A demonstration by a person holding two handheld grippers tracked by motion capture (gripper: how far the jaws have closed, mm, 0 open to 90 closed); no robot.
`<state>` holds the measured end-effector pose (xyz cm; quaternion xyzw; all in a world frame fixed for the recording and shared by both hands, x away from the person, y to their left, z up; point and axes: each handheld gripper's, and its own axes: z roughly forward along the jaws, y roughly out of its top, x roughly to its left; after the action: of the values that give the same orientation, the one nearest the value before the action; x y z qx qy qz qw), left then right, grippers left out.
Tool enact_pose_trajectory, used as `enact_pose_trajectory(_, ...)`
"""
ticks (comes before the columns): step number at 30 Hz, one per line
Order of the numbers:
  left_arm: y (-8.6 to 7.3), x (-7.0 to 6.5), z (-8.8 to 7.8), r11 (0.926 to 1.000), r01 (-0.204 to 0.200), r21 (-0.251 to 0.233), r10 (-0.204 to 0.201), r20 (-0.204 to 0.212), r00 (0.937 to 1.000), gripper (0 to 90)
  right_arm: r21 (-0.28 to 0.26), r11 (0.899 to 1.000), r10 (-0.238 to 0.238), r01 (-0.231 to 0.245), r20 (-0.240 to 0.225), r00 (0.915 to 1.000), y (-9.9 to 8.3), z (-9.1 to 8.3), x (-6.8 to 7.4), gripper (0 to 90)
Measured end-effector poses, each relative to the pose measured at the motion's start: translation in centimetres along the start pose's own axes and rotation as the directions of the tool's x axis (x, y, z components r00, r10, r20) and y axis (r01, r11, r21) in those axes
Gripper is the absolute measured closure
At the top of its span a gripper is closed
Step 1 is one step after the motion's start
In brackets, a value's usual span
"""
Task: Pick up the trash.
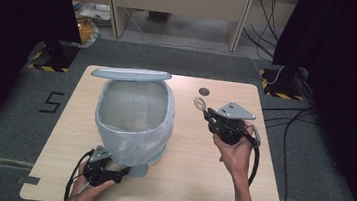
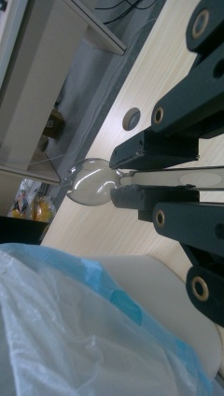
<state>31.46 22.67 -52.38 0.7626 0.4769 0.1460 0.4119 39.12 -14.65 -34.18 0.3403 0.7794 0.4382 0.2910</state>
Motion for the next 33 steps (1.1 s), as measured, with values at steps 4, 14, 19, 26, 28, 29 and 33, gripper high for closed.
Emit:
enact_pose_trajectory(4,0.0,0.0,0.0,1.0000,0.001,0.000,-0.001,0.000,1.0000,14.0,-0.018,1.000,-0.016,0.015,-0.012,0.9998,1.0,-0.3,0.4,79.6)
enact_pose_trajectory(14,0.0,0.0,0.0,1.0000,0.001,0.000,-0.001,0.000,1.0000,14.1,-0.047,0.998,-0.046,0.045,-0.039,0.9982,2.7,-1.4,1.2,79.7)
enact_pose_trajectory(19,0.0,0.0,0.0,1.0000,0.001,0.000,-0.001,0.000,1.0000,14.1,-0.061,0.997,-0.053,0.049,-0.060,0.9968,3.3,-1.8,1.5,79.7)
enact_pose_trajectory(26,0.0,0.0,0.0,1.0000,0.001,0.000,-0.001,0.001,1.0000,14.1,-0.080,0.995,-0.067,0.060,-0.085,0.9941,4.1,-1.9,2.1,79.6)
enact_pose_trajectory(28,0.0,0.0,0.0,1.0000,-0.001,0.003,0.000,0.001,1.0000,14.1,-0.089,0.994,-0.070,0.061,-0.098,0.9927,4.4,-1.9,2.3,79.6)
enact_pose_trajectory(29,0.0,0.0,0.0,1.0000,-0.001,0.003,0.001,0.001,1.0000,14.0,-0.089,0.994,-0.073,0.064,-0.099,0.9924,4.6,-1.9,2.4,79.6)
enact_pose_trajectory(33,0.0,0.0,0.0,1.0000,0.000,0.003,0.000,0.001,1.0000,14.1,-0.098,0.993,-0.084,0.073,-0.112,0.9901,5.1,-1.9,2.8,79.6)
